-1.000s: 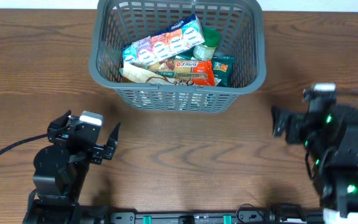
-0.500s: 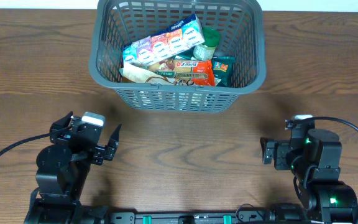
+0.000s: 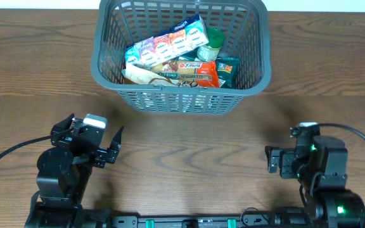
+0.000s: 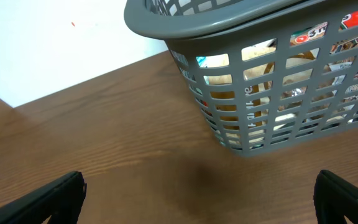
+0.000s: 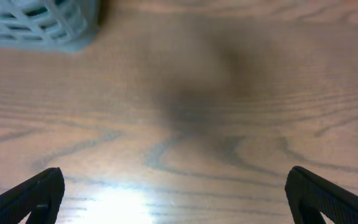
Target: Pack container
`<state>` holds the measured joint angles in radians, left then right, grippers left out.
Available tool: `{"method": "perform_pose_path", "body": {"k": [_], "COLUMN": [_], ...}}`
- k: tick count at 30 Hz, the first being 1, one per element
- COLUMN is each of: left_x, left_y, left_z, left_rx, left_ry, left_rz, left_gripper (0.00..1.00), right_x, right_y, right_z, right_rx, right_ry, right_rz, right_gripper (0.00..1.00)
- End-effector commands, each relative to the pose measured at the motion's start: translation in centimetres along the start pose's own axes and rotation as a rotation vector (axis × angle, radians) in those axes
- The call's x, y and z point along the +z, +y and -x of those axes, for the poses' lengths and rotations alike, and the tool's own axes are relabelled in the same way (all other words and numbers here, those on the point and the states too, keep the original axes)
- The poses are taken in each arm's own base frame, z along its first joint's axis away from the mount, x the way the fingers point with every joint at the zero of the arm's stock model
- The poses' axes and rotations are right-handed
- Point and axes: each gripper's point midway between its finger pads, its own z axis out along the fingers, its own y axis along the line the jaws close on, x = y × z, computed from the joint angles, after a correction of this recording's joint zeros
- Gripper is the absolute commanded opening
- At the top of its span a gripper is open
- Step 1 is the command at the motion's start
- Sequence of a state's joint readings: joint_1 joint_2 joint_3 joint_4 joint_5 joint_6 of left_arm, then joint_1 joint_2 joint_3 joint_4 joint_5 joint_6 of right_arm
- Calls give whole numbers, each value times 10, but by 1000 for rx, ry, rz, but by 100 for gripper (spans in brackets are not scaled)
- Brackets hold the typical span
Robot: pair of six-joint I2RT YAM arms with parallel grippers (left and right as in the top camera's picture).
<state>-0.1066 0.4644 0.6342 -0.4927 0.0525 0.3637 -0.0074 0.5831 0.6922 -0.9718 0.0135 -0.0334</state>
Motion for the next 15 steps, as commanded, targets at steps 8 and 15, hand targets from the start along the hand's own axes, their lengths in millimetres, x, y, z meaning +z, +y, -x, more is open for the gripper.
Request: {"method": "perform_pose_path", "body": {"k": [8, 15], "left_x": [-1, -1], "left_y": [-2, -2], "left_z": [2, 2], "left_rx": [7, 7], "left_ry": [-6, -7], "left_rz": [-9, -9], "left_gripper": [99, 99], "right_x": [5, 20], "right_y": [21, 17], "right_z": [29, 55], "right_rx": [-39, -37], "right_ry": [-486, -814], "right_rz": [93, 56], "right_gripper": [99, 99]}}
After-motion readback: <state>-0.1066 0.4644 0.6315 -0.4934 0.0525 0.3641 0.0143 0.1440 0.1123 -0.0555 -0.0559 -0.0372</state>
